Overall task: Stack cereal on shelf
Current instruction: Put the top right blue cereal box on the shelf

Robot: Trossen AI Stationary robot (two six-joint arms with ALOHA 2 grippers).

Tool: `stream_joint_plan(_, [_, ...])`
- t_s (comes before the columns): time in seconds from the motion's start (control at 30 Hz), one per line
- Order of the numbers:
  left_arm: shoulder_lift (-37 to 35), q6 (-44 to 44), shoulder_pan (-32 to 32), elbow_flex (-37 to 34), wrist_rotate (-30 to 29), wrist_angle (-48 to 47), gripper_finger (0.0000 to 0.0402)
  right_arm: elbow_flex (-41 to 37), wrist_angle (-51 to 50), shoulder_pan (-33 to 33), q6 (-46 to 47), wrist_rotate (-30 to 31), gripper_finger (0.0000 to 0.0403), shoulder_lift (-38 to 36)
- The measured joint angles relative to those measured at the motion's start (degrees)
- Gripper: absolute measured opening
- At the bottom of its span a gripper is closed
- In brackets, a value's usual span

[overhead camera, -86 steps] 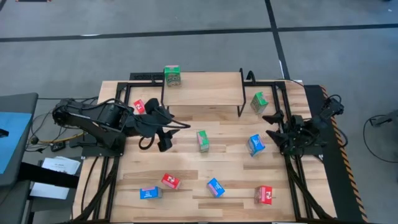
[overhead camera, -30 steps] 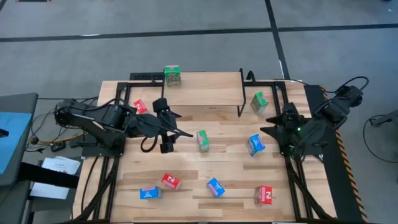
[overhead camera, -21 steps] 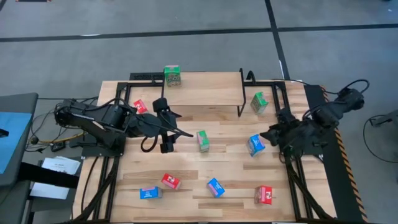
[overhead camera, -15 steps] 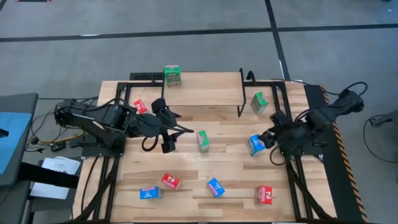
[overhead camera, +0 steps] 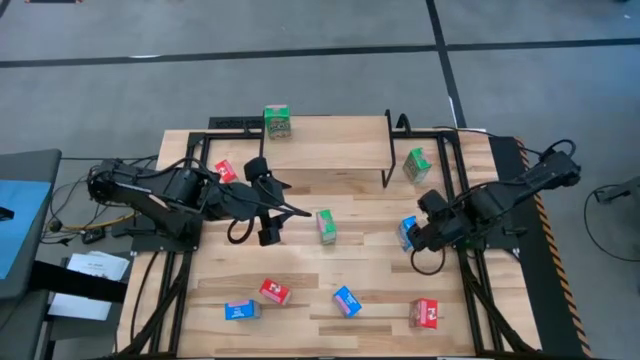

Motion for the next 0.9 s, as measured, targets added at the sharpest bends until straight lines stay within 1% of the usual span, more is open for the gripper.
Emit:
stream_joint_plan(0.27, [0.0, 0.5, 0.0, 0.0, 0.1, -0.3, 0.0277, 0.0, -0.3, 0.0, 0.0, -0.2, 0.0382, 3.3])
stream_joint_plan(0.5, [0.0, 0.5, 0.0, 0.0, 0.1, -0.3, 0.0277, 0.0, -0.5, 0.0, 0.0, -2.3, 0.0382, 7.6])
stream_joint_plan(0.7, [0.0, 0.5, 0.0, 0.0, 0.1, -0.3, 0.0277, 0.0, -4.0, 0.0, 1.3, -3.2, 0.0382, 11.6])
stream_joint_plan(0.9, [0.0, 0.5, 0.0, 0.0, 0.1, -0.4, 0.0277, 0.0, -4.3, -1.3, 0.9, -3.2, 0.0382, 14.3])
